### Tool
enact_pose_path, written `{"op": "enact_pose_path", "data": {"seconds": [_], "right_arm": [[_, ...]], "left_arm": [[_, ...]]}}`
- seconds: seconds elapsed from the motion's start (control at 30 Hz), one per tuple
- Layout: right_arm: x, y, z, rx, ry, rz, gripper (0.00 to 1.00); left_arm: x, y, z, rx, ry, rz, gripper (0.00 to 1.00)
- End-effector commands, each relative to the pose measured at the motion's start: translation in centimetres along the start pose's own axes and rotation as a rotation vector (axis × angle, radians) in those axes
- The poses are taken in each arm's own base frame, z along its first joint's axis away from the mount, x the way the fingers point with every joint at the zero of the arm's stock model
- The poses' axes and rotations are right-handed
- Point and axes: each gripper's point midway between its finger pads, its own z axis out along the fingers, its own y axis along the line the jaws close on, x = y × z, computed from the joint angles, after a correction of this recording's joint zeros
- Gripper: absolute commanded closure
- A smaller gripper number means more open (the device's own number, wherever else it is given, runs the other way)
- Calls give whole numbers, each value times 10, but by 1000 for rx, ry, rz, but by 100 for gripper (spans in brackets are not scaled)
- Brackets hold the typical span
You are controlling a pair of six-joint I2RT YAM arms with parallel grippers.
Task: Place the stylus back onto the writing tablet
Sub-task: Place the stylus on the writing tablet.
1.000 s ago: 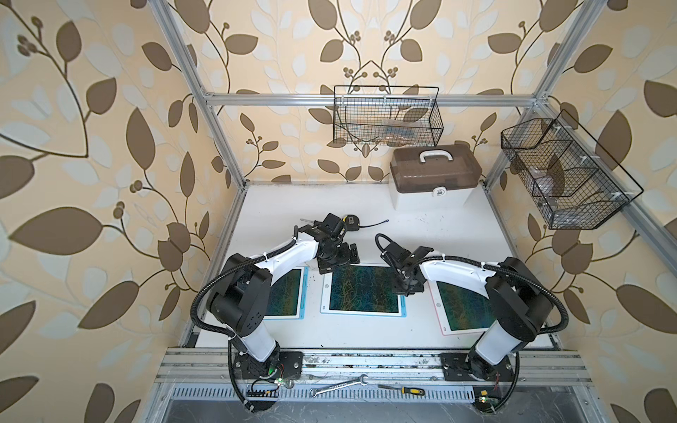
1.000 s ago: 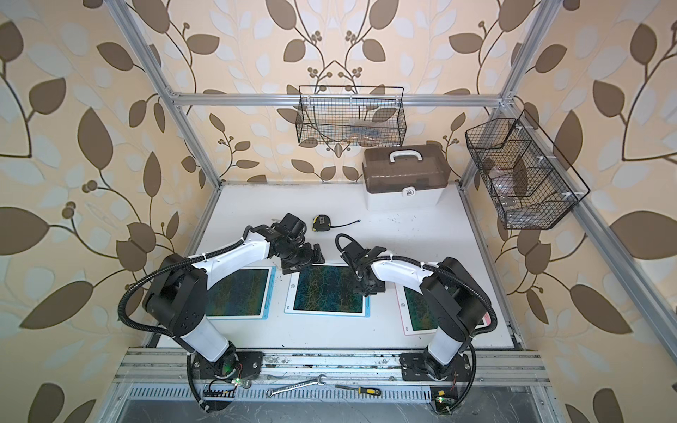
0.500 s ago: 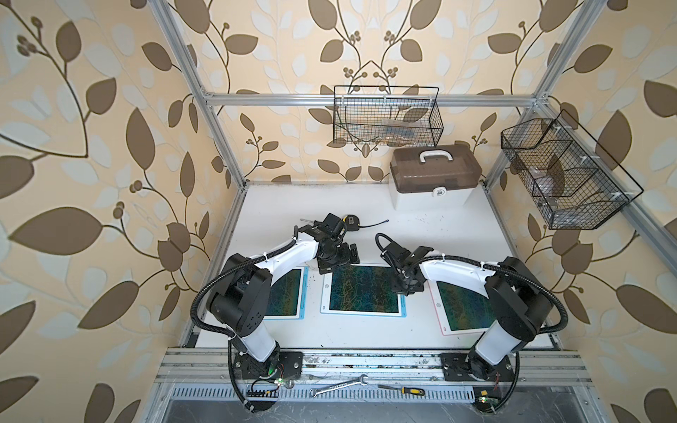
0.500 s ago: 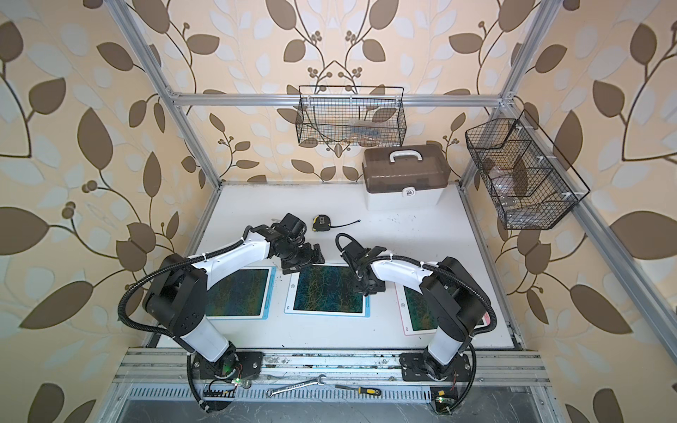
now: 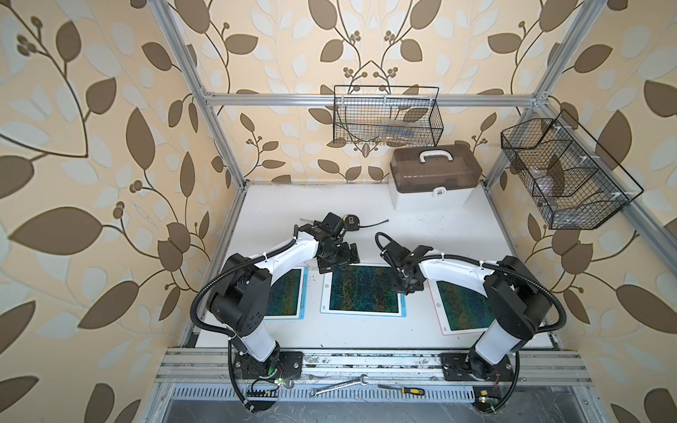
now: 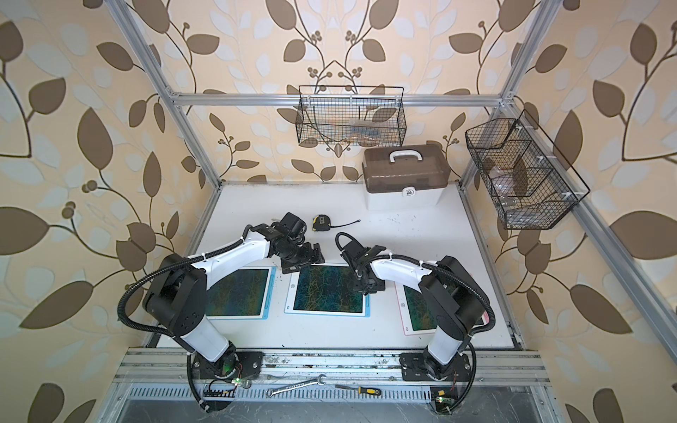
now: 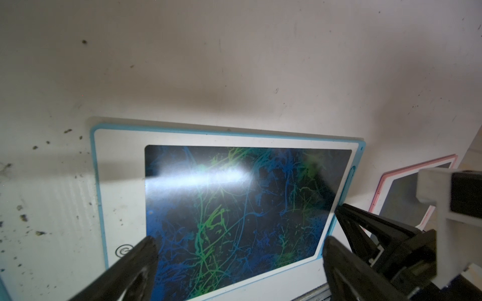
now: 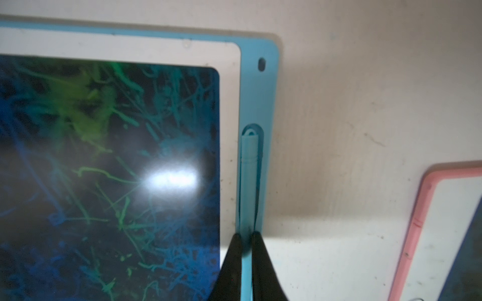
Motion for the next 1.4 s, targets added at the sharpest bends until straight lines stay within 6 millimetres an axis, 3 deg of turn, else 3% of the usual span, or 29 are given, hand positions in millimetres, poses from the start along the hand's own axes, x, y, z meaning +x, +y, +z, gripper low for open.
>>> {"op": "enact_pose_path", "data": {"seconds": [0.0, 0.43, 0.97, 1.37], "right_arm": [[-3, -4, 2, 34, 1, 5, 86], [-8, -3, -4, 28, -25, 6, 82], [-5, -3, -3, 33, -19, 0, 86], [-7, 0, -5, 26, -30, -4, 79]], "left_arm": [[-4, -10, -6, 16, -10, 30, 1], [-4, -11, -7, 18, -8, 33, 1], [-4, -11, -8, 22, -10, 27, 1], [-3, -10, -9, 21, -12, 27, 1]]}}
